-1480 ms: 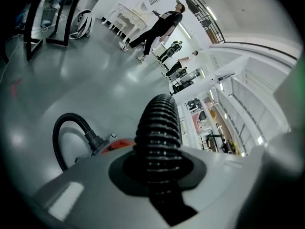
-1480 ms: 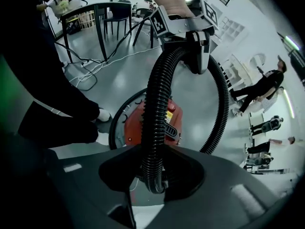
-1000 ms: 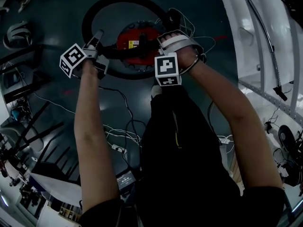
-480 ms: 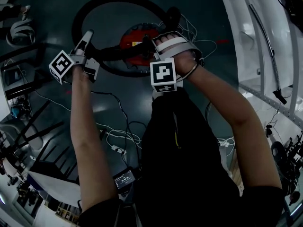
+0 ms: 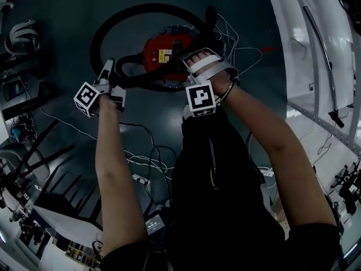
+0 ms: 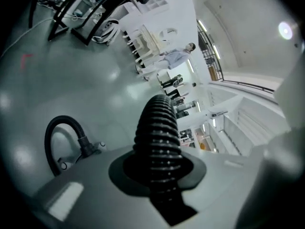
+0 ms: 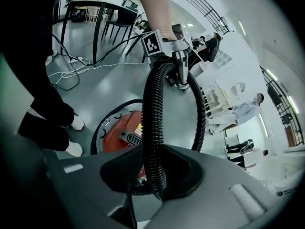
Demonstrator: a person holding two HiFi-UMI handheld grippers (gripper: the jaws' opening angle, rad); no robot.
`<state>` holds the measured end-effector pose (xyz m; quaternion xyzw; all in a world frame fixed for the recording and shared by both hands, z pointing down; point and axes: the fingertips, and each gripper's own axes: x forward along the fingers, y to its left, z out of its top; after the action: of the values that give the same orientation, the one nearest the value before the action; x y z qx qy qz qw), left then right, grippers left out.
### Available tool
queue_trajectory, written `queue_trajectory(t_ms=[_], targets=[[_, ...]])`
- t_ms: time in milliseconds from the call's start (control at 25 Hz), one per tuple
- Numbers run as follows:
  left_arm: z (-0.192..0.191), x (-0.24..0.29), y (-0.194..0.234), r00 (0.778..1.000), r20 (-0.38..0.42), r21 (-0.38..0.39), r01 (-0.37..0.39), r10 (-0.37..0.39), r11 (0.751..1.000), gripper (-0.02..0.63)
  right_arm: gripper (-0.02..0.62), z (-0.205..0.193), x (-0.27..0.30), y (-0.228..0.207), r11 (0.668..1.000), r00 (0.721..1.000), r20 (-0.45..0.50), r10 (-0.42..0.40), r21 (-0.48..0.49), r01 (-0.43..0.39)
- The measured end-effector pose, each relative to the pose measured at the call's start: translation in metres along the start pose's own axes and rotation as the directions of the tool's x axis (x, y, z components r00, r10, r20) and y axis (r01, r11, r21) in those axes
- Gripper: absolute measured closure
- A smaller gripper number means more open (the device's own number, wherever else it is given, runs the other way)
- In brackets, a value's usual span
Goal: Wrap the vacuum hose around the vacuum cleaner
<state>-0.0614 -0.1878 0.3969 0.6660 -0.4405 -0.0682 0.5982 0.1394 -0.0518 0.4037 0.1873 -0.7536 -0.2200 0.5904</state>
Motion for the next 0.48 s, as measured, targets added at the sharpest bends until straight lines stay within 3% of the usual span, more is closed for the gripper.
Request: queue_trajectory(t_ms=[280, 480], targets=[[-0.04, -0.005, 0.086, 0.997, 0.051, -0.158, -0.051, 0.059, 0.986, 0.525, 0.489, -0.004, 0.031, 0.031, 0.999, 0.996, 0.086, 0.021, -0.03, -0.018], [-0.073, -0.007, 0.135, 0.993, 0.071, -0.271, -0.076, 0.099, 0.96, 0.523, 0.489, -0.012, 0.05, 0.047, 0.991, 0.992, 0.105, 0.071, -0.118, -0.058]])
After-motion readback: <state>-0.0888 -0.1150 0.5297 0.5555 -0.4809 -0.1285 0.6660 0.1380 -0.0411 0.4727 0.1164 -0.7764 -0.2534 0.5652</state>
